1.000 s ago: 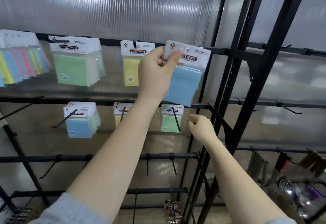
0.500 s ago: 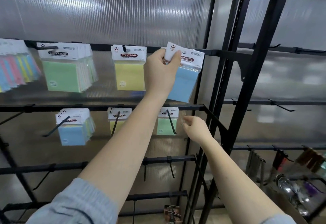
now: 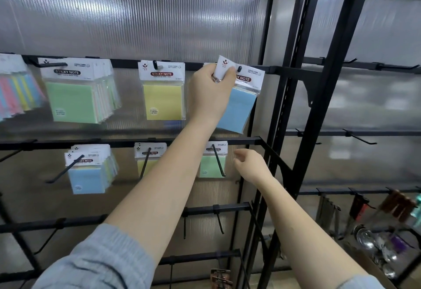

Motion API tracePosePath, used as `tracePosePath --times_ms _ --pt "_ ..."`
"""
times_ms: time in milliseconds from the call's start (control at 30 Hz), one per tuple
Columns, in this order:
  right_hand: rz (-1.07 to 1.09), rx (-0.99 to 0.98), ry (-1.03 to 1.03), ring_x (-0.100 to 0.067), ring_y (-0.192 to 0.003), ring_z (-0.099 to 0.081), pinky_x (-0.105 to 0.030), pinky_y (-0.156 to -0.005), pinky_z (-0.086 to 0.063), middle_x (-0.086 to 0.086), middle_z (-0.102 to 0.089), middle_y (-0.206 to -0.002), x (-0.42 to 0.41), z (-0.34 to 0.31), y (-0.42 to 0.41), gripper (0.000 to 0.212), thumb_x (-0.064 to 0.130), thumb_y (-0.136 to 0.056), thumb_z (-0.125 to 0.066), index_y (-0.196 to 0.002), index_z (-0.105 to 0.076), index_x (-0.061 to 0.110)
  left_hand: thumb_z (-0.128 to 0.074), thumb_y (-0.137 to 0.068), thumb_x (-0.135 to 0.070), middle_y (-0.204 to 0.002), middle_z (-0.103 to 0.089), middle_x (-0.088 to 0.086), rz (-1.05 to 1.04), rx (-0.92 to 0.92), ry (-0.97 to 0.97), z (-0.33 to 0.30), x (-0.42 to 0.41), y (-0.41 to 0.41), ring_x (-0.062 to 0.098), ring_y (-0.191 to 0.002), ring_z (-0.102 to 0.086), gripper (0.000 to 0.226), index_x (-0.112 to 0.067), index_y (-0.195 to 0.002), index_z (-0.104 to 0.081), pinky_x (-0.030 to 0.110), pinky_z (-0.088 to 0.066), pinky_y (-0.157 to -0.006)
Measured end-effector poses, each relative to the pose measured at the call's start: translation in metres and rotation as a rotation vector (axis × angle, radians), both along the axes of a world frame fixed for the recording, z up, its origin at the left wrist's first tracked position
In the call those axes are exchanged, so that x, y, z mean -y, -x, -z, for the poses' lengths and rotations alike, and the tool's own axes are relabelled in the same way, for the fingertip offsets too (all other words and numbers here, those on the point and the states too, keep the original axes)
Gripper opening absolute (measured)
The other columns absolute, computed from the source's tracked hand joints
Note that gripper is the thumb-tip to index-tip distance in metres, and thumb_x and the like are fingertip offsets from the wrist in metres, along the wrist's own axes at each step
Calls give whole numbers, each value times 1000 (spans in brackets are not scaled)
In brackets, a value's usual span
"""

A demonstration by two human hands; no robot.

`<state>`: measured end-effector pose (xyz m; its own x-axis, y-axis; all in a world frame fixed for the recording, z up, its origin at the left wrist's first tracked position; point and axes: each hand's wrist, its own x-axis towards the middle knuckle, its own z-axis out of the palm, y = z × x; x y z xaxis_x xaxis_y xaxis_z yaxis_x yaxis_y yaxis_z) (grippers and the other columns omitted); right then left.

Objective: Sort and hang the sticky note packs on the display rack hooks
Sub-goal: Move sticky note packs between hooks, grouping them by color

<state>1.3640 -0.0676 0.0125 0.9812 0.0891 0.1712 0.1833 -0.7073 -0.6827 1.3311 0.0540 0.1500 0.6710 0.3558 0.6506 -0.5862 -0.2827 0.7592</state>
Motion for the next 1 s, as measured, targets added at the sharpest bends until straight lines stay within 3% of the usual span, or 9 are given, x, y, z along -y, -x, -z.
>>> tracePosePath --times_ms 100,367,467,533,733,800,933,1000 --pt "-8 2 9 -19 -127 -49 -31 -106 -37 -4 -53 -139 0 0 -3 42 12 -96 -45 -137 -49 11 -61 -87 -27 -75 -63 22 7 -23 -12 3 -3 -8 18 -61 -48 35 6 -78 -59 30 -35 -56" --pt "-19 -28 14 -20 -123 -53 -28 -99 -41 -4 -56 -135 -7 3 -17 39 13 -96 -46 -135 -52 11 -64 -86 -32 -74 -61 18 -66 -98 -129 -2 -15 -32 15 -62 -42 35 3 -81 -62 28 -32 -58" --pt "-28 -65 16 -18 -121 -54 -28 -101 -40 -3 -58 -133 -10 3 -25 40 13 -94 -47 -133 -55 12 -65 -85 -35 -64 -44 7 -131 -130 -190 -3 -15 -40 17 -62 -34 40 -6 -66 -45 29 -24 -52" --pt "-32 -80 12 -17 -119 -55 -28 -102 -40 -2 -59 -132 -11 2 -29 40 13 -92 -47 -131 -57 14 -64 -86 -38 -68 -40 -2 -192 -149 -228 -4 -15 -40 18 -65 -34 42 -17 -64 -35 27 -20 -49" --pt "-22 -84 10 -17 -116 -57 -31 -100 -45 -1 -62 -128 -8 8 -39 40 14 -91 -46 -129 -59 15 -66 -81 -47 -95 -60 0 -228 -126 -210 1 -16 -44 17 -80 -55 32 -22 -91 -50 30 -42 -63" --pt "-16 -89 -14 -17 -117 -57 -28 -99 -44 -1 -62 -128 -8 9 -42 41 13 -91 -47 -130 -58 14 -66 -83 -43 -95 -58 -1 -222 -127 -191 4 -18 -41 17 -83 -56 31 -20 -98 -52 29 -44 -67" --pt "-24 -88 -45 -17 -117 -57 -28 -97 -45 0 -61 -130 -14 14 -48 43 14 -91 -46 -133 -55 15 -62 -87 -29 -90 -47 -4 -212 -149 -164 14 -25 -30 15 -82 -48 21 -18 -102 -51 24 -35 -65" --pt "-27 -93 -46 -18 -109 -60 -25 -84 -45 -2 -64 -124 -18 15 -51 42 14 -91 -45 -132 -56 14 -61 -86 -24 -87 -47 -5 -199 -163 -161 18 -30 -24 14 -81 -49 14 -21 -96 -50 25 -38 -68"
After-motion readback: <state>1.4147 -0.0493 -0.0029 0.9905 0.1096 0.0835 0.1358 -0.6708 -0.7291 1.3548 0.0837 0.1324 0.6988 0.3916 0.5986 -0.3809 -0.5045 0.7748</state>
